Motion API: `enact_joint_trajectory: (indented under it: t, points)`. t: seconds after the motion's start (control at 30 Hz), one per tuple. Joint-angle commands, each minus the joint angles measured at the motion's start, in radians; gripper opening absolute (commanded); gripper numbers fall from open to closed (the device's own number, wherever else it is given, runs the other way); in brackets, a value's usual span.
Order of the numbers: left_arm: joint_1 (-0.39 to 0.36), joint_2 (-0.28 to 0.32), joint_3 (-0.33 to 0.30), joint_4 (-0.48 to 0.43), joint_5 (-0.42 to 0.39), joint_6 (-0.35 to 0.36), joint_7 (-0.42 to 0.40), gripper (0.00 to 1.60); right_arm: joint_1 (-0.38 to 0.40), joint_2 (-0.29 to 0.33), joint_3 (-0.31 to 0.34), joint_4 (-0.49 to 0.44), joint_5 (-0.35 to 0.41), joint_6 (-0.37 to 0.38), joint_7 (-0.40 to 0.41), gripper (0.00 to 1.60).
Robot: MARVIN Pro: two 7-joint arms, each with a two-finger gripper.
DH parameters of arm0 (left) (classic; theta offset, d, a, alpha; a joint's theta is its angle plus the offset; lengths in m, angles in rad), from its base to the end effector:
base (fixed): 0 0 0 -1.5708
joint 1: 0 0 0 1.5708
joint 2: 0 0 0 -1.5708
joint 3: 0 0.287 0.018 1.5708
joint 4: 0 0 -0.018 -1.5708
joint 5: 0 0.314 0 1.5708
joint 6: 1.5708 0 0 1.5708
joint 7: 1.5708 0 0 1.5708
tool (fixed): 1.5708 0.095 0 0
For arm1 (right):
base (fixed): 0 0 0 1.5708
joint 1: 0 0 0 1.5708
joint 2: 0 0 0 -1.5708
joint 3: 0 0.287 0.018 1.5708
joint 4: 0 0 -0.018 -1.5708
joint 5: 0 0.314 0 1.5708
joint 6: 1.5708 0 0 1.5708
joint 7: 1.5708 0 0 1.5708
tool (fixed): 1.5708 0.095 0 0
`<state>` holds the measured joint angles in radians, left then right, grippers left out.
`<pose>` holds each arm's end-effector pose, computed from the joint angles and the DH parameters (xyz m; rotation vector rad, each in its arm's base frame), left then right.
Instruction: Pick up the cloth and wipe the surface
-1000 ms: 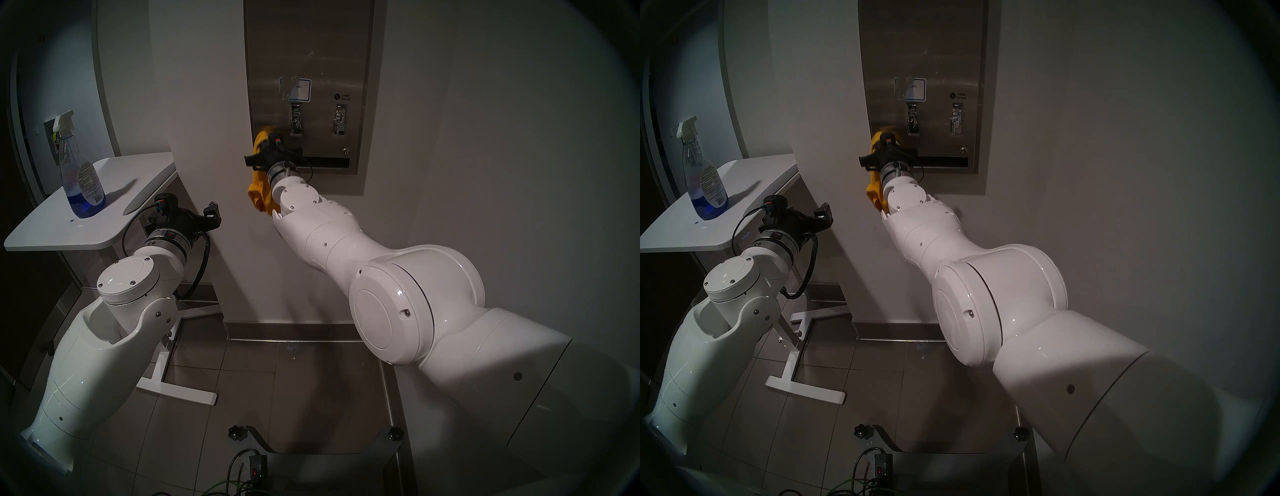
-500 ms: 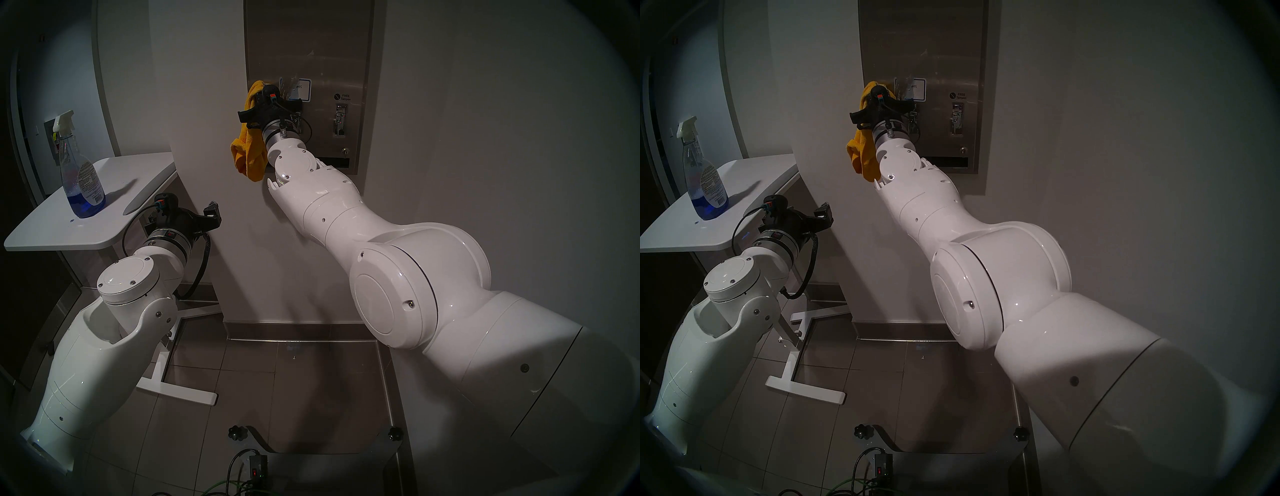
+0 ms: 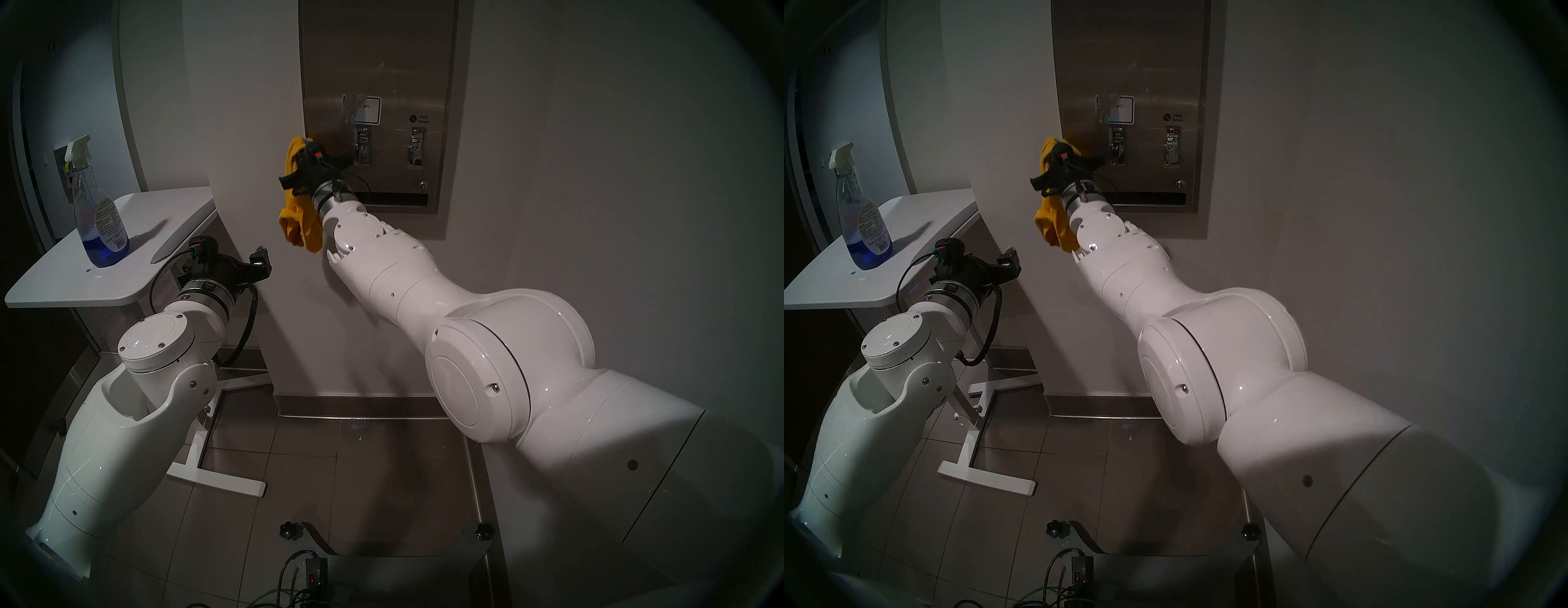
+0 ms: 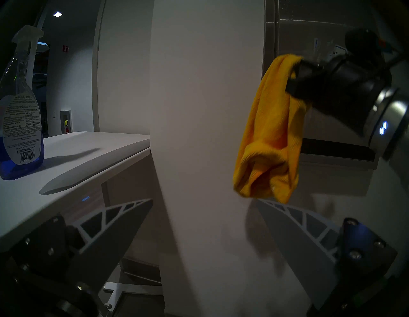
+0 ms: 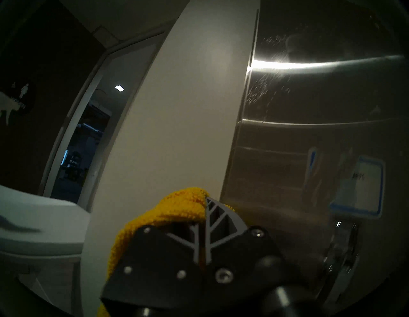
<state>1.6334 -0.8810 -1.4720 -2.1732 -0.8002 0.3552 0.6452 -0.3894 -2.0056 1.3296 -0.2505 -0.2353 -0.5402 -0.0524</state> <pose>0.3716 0.0715 -0.1363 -2.2178 -0.2229 -2.1094 0.5929 0.3164 -0.0921 -1.4194 -0.6871 -2.4315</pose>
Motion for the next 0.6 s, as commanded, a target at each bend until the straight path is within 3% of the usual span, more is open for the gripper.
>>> enact_joint_trajectory:
  t: [0.0,0.23,0.57]
  points:
    - [-0.030,0.000,-0.021,-0.027,0.000,-0.012,-0.002,1.60,0.006,0.000,-0.007,-0.043,0.002,-0.013,0.060,0.00]
    - [-0.030,0.001,-0.020,-0.026,0.000,-0.012,-0.001,1.60,0.011,0.001,-0.016,-0.047,0.016,-0.044,0.187,0.00]
    - [-0.030,0.001,-0.020,-0.026,-0.001,-0.012,-0.001,1.60,0.001,0.024,0.020,-0.087,0.077,-0.060,0.383,0.00]
